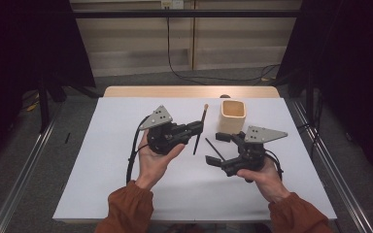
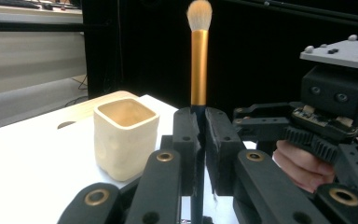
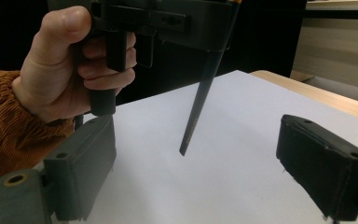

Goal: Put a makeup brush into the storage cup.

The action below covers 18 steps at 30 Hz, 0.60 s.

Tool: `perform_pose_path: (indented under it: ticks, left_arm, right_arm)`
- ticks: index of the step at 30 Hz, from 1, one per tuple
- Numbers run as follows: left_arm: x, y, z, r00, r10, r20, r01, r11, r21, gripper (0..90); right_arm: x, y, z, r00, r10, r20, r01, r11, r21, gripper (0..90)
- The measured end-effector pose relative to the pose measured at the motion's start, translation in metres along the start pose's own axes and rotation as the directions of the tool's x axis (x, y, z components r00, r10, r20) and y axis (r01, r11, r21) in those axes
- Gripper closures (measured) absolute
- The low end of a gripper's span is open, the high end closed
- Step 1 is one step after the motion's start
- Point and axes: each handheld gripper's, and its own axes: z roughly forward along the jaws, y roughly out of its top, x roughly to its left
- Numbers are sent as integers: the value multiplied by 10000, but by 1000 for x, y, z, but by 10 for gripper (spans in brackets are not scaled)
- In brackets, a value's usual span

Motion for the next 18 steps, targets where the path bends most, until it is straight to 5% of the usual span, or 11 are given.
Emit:
perform_pose_path:
  ticks: [18]
  left_arm:
    - [-3, -5, 5, 10000, 35, 6, -35, 9999, 115, 835]
  right_arm:
    - [-10, -1, 18, 9987, 453, -249, -451, 9990, 70, 471]
